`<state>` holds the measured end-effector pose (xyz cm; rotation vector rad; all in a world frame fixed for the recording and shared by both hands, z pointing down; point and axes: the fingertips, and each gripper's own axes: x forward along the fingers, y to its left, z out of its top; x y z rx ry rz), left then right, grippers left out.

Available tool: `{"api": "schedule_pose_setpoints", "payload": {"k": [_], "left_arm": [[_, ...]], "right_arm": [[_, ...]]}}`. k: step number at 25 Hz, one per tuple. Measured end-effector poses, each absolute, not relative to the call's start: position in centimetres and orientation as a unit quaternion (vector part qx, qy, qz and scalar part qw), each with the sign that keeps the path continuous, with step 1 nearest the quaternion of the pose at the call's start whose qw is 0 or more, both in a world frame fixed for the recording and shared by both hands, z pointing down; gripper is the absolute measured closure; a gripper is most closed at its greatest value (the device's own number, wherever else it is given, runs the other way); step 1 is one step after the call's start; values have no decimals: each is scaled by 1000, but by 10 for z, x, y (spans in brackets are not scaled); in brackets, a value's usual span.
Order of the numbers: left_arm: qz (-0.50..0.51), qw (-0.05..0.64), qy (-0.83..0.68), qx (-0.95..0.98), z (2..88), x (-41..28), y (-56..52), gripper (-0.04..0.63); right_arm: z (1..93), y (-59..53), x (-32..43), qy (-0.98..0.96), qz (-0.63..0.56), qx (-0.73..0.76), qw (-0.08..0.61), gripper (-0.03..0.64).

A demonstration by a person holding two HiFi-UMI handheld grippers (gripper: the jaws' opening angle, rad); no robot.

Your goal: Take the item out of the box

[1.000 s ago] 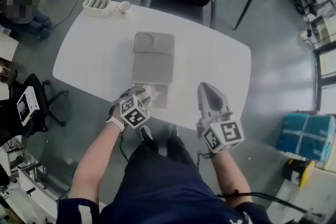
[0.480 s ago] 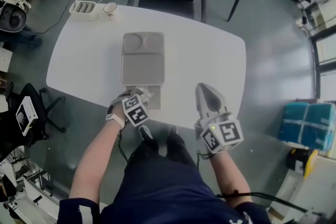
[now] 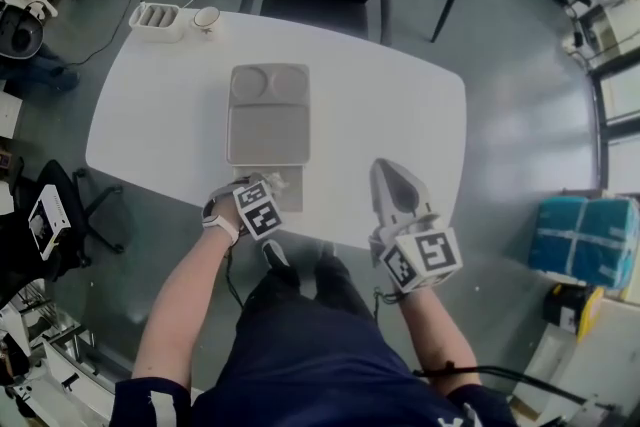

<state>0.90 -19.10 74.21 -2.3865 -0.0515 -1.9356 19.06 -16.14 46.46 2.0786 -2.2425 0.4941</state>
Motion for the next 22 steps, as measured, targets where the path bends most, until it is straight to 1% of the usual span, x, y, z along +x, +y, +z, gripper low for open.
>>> {"api": "schedule_pose_setpoints", "payload": {"k": [2, 4, 10, 15, 22], "left_arm": [[-630, 42, -24, -775, 739, 9, -189, 537], [-629, 52, -37, -775, 736, 10, -184, 551], [-605, 72, -30, -793, 721, 12, -175, 557], [-549, 41, 32, -834, 687, 12, -188, 558], [-470, 44, 134, -872, 622, 2, -216, 558]], "right_arm": [[464, -162, 191, -726, 160, 668, 23, 609], [464, -163, 190, -729, 160, 665, 24, 609], [461, -170, 183, -740, 157, 653, 25, 609], [458, -178, 173, -751, 154, 642, 26, 609], [446, -189, 155, -768, 141, 624, 26, 609]]}}
